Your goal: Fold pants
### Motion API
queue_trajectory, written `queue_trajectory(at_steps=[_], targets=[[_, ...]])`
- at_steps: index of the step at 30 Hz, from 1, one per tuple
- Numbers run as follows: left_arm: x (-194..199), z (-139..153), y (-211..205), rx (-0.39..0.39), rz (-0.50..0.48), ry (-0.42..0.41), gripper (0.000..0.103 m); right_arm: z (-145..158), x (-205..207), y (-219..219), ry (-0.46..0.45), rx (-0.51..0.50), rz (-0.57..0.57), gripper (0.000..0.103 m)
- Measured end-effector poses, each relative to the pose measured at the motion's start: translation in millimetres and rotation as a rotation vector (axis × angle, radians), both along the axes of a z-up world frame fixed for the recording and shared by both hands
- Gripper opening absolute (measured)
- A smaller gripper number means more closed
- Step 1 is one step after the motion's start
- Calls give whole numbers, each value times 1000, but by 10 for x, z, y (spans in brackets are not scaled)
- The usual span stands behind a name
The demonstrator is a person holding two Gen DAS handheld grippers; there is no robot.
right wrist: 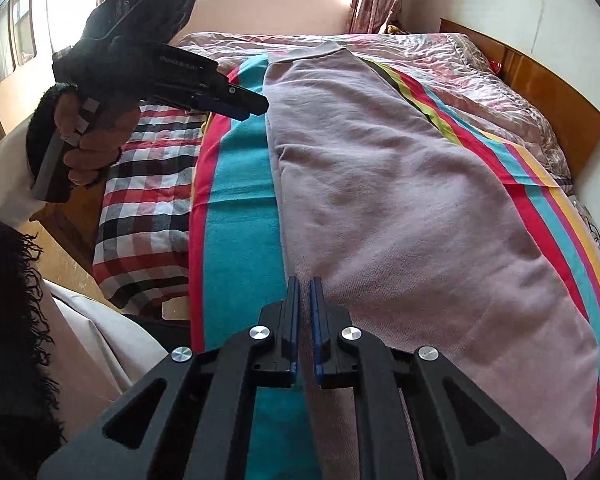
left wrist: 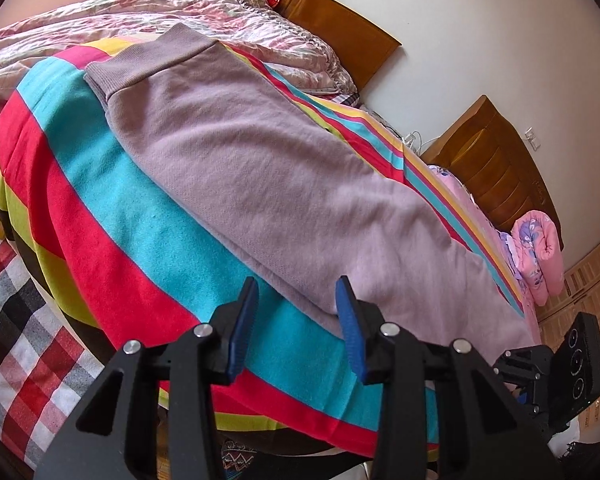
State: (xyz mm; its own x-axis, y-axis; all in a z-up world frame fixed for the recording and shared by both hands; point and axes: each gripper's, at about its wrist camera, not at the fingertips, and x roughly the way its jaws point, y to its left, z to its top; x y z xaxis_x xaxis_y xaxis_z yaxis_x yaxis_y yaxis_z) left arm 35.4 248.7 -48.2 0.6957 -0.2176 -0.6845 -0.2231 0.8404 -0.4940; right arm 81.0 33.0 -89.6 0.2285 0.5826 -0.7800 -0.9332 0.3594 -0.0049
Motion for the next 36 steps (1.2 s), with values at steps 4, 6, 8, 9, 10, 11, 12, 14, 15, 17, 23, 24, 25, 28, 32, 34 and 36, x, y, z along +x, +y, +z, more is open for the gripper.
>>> queue_trajectory(at_steps=[4, 6, 8, 9, 10, 11, 12, 14, 15, 17, 23, 24, 25, 28, 32, 34, 36], targets=[[-11, -42, 70, -7, 17, 2, 42, -189, 29, 92, 14, -107, -2, 1], [-46, -49, 123, -13, 28, -4, 45, -81, 28, 107, 16, -78, -5, 3], [-86, -56, 189, -16, 47, -9, 49, 92, 64, 171, 11, -15, 0, 8], [-98, -66, 226, -20, 56, -8, 50, 170, 90, 242, 2, 10, 7, 15], [-104, -78, 254, -23, 64, -5, 50, 226, 118, 331, -9, 29, 15, 23], [-110, -87, 280, -23, 74, -2, 50, 259, 156, 430, -19, 42, 30, 43], [-122, -90, 303, -28, 82, -1, 50, 259, 204, 537, -24, 44, 48, 49], [-171, -79, 318, -35, 85, -8, 51, 182, 333, 759, -25, 13, 67, 48], [-194, -70, 319, -31, 85, -11, 52, 129, 395, 851, -17, -2, 71, 46], [-255, -58, 336, -21, 88, -13, 54, 14, 472, 1004, -3, -42, 98, 36], [-347, -96, 494, -28, 127, -4, 57, -133, 571, 1056, 29, -75, 111, 16], [-345, -108, 513, -31, 130, -1, 57, -111, 574, 1037, 30, -65, 114, 9], [-330, -113, 513, -35, 132, 2, 57, -87, 558, 1032, 32, -56, 122, 7], [-270, -70, 453, -67, 98, -15, 57, -100, 450, 1049, 15, -60, 138, 6], [-29, 130, 146, -68, -22, -60, 60, -136, 461, 1005, 61, -22, 111, 16], [166, 170, -40, -26, -89, -54, 64, -72, 433, 920, 96, 2, 100, 22], [371, 100, -198, 100, -100, 25, 64, 75, 421, 696, 109, 51, 43, 22]])
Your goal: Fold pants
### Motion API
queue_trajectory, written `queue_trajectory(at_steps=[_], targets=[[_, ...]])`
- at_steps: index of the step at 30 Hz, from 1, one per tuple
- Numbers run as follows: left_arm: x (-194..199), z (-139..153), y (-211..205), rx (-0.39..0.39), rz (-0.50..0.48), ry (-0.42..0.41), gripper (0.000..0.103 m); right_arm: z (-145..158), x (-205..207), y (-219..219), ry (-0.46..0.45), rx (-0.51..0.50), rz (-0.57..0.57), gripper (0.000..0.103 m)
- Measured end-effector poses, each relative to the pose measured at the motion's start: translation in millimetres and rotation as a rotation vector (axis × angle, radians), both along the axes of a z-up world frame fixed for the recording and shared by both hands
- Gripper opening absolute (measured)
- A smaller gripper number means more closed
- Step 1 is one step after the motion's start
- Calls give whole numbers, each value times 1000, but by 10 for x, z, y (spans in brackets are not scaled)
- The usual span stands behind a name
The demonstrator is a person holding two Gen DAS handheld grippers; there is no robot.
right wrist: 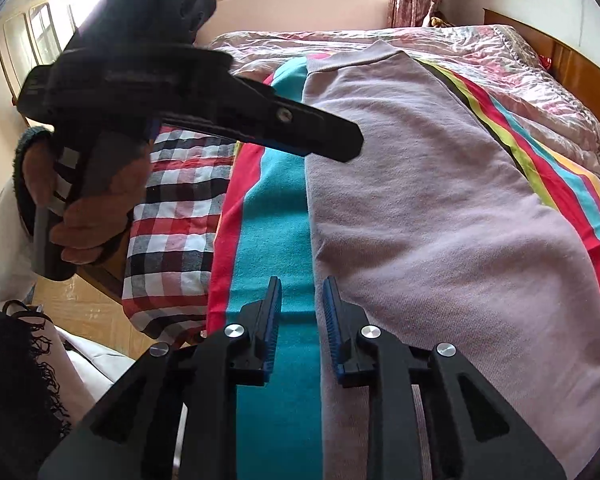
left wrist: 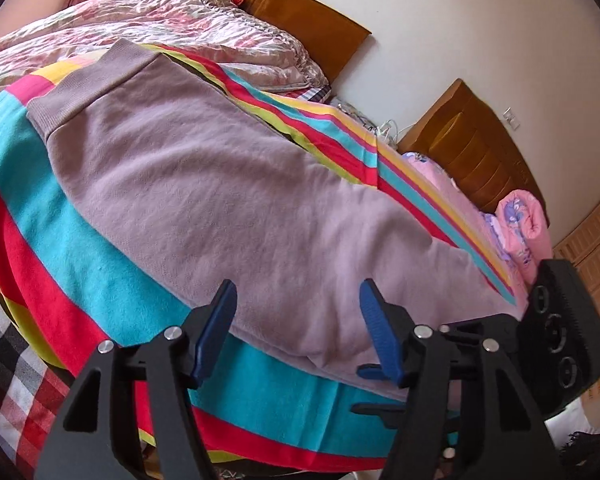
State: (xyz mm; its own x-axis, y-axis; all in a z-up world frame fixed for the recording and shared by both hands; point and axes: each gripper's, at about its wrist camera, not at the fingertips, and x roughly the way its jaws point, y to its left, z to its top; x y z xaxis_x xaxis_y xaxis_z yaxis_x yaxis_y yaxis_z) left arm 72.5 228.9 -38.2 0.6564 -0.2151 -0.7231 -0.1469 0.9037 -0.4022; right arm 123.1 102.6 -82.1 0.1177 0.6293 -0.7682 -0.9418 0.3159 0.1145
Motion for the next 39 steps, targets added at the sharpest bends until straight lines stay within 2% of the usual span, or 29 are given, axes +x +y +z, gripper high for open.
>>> queue_trajectory(at_steps=[2, 3, 5, 6, 8, 11, 12, 14, 15, 16, 17, 18, 20, 23, 24, 28, 30, 32, 35, 38, 39], targets=[[148, -156, -151, 190, 0, 101, 59, 163, 8, -386, -6, 42, -95, 26], [168, -206, -199, 249, -8, 112, 56, 217, 10, -616, -25, 45, -156, 37], [125, -175, -269, 301, 8, 106, 56, 253, -1, -1115, -63, 11, -300, 57], [101, -105, -323, 321, 32, 101, 55, 245, -30, -1358, -74, -8, -362, 58], [1, 143, -495, 307, 18, 14, 55, 198, -127, -1810, -76, -31, -478, 58], [-38, 323, -1037, 343, -145, -58, 65, 49, -339, -2258, -66, -74, -588, 58], [-24, 278, -1235, 375, -202, -56, 68, -49, -396, -2348, -67, -110, -607, 58], [109, 17, -1546, 436, -265, 16, 68, -275, -521, -2474, -67, -165, -624, 59], [167, -137, -1617, 447, -280, 62, 68, -274, -626, -2535, -106, -123, -619, 59], [185, -246, -1655, 459, -273, 83, 70, -277, -678, -2596, -96, -114, -628, 59], [153, -245, -1668, 476, -253, 67, 70, -246, -720, -2679, -90, -100, -647, 59], [157, -214, -1710, 476, -262, 88, 66, -191, -763, -2784, -83, -77, -677, 59], [95, -20, -1860, 462, -295, 29, 66, -55, -847, -3105, -98, 2, -768, 60], [6, 198, -2348, 444, -429, -46, 71, 59, -956, -3660, -158, 19, -966, 61], [-21, 216, -2558, 437, -487, -62, 74, 85, -1009, -3876, -147, 50, -1036, 61], [-26, 99, -3366, 475, -649, -67, 74, 98, -1470, -4745, -14, 353, -1251, 63], [-48, 37, -3689, 490, -713, -77, 74, 8, -1678, -5001, 43, 425, -1316, 65], [-48, -42, -3954, 517, -771, -81, 74, -140, -1749, -5190, 111, 473, -1389, 66], [-8, -248, -4139, 561, -789, -52, 74, -304, -1624, -5351, 207, 532, -1430, 67], [26, -313, -4085, 525, -763, -31, 82, -365, -1350, -5312, 282, 512, -1407, 67], [54, -327, -4062, 500, -759, -15, 83, -380, -1252, -5289, 308, 480, -1396, 72]])
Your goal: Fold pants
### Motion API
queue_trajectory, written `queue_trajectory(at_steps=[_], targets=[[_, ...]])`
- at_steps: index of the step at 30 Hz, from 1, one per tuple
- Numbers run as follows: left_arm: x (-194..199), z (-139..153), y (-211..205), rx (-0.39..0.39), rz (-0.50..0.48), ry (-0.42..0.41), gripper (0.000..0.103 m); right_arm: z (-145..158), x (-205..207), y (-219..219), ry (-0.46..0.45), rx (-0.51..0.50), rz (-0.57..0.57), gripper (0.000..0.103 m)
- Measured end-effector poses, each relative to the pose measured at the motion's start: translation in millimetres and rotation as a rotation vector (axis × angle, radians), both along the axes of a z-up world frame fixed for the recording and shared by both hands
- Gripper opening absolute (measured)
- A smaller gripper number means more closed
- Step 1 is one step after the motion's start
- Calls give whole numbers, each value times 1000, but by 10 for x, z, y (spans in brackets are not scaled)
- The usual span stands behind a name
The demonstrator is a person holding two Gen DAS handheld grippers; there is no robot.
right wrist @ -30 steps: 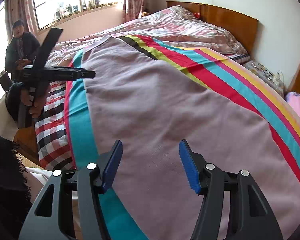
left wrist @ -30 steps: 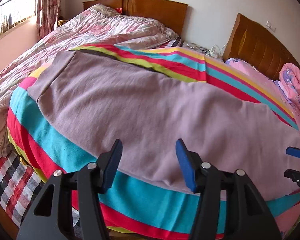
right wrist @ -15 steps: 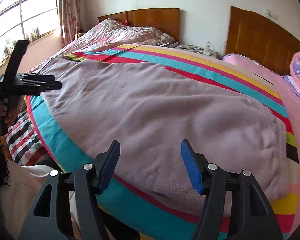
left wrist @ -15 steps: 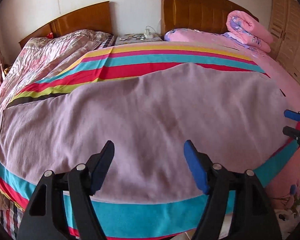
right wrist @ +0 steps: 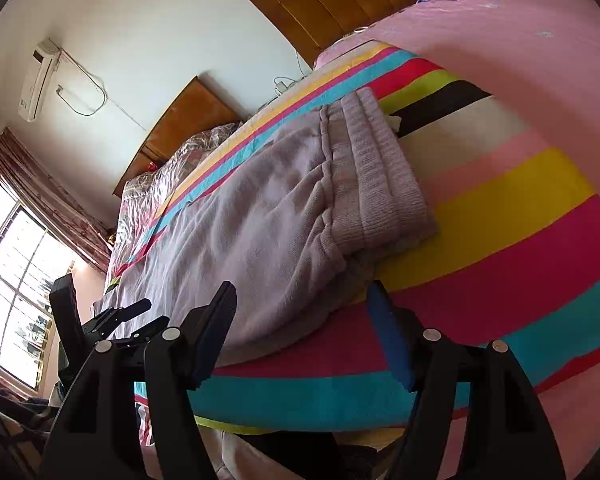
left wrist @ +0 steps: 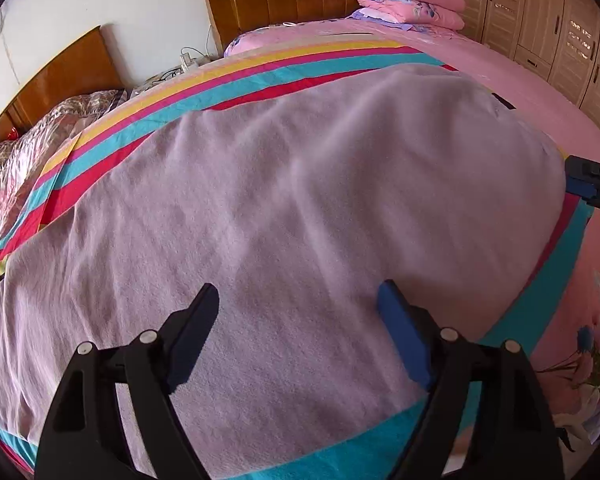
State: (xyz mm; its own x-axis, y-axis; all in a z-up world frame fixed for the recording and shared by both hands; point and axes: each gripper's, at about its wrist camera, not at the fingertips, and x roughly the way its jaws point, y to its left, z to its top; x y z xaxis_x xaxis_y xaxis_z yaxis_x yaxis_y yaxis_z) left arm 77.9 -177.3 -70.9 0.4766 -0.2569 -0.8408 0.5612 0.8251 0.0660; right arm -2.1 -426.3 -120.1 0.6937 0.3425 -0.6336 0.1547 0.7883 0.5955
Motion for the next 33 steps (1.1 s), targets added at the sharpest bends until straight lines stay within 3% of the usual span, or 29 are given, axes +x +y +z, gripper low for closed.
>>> queue_trajectory(at_steps=[2, 4, 8, 12, 14, 17, 19, 23, 24, 25, 27, 30, 33], targets=[[50, -26, 37, -22, 26, 31, 86, 10, 98, 27, 47, -6, 7, 79], [56, -39, 67, -41, 40, 41, 87, 36, 108, -37, 73, 8, -24, 80], [44, -55, 108, -57, 48, 31, 90, -2, 108, -211, 41, 84, -53, 83], [66, -68, 122, -60, 48, 35, 94, 16, 245, 80, 117, 111, 129, 85], [57, -69, 133, -61, 47, 32, 94, 10, 250, 182, 135, 139, 157, 85], [43, -75, 143, -66, 45, 26, 94, 52, 265, 64, 105, 103, 31, 82], [33, -78, 142, -66, 41, 25, 94, -20, 331, -14, 87, 189, -20, 80], [18, -86, 144, -68, 36, 25, 94, 55, 343, 188, 92, 39, 14, 81], [18, -87, 145, -67, 36, 25, 94, 79, 328, 174, 113, 4, 3, 72], [12, -86, 144, -66, 36, 25, 94, 72, 295, 91, 127, 27, -38, 70], [5, -85, 147, -68, 35, 24, 94, 38, 234, -42, 123, 79, -94, 70], [8, -78, 146, -65, 35, 26, 94, 56, 124, -119, 152, 49, -167, 71], [4, -81, 137, -67, 37, 22, 94, 3, 134, -126, 115, 73, -140, 79]])
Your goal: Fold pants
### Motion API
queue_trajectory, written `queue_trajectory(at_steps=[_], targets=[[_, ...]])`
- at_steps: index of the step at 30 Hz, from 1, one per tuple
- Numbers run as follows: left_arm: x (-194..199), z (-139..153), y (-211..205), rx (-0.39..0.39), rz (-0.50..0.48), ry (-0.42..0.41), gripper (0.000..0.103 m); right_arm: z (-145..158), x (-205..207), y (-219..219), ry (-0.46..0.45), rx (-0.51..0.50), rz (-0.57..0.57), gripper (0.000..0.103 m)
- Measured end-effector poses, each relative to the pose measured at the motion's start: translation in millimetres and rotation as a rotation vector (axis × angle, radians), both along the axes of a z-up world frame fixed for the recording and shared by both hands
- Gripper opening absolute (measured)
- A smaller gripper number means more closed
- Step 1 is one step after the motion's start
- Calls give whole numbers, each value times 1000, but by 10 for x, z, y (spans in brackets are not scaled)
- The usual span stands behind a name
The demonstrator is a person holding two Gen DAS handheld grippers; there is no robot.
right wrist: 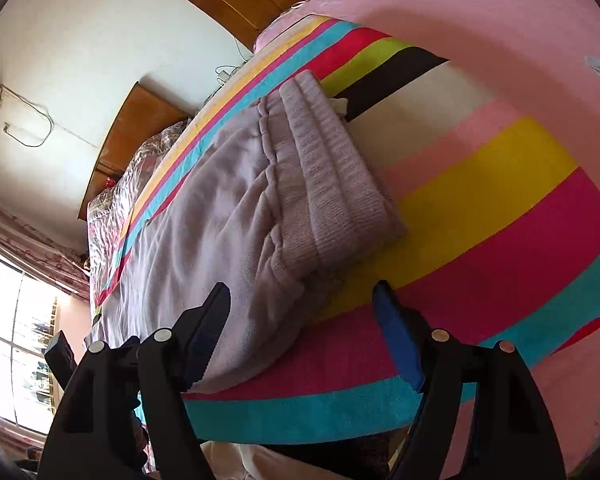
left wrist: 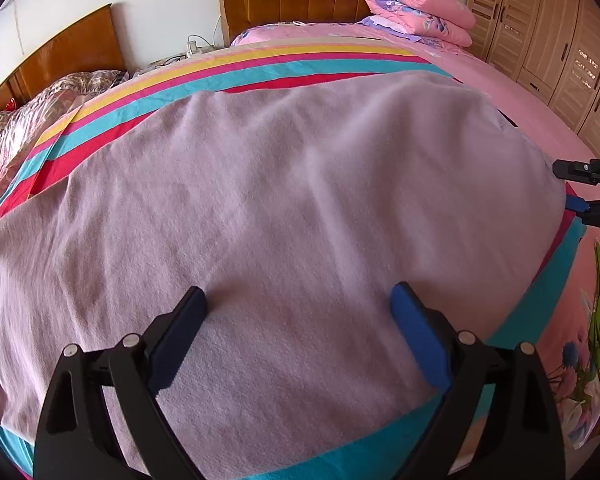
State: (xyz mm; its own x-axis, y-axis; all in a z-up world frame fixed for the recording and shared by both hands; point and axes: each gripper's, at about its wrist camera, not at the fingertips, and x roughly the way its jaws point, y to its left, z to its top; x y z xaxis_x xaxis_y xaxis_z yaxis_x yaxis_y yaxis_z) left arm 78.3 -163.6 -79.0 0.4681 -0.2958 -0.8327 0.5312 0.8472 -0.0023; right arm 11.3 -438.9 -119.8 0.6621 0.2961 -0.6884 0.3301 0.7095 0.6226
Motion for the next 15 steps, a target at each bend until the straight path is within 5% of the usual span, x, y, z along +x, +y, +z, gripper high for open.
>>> queue_trajectory(at_steps=[4, 5, 6, 8, 11, 15], targets=[[-10, -2, 8, 0, 2, -3, 94, 30, 295, 127, -10, -59, 53, 87], [-14, 0, 5, 2, 6, -1, 94, 29, 324, 129, -10, -71, 44, 73], [-19, 2, 1, 5, 9, 1, 94, 8, 294, 90, 0, -80, 15, 42], [-32, 32, -7, 5, 9, 11, 93, 80, 183, 88, -78, -74, -15, 37], [-103, 131, -57, -4, -25, -5, 86, 437, -6, 240, -165, -196, -50, 31], [-121, 140, -43, -33, -57, -18, 86, 181, 107, 174, -48, -192, -68, 31]])
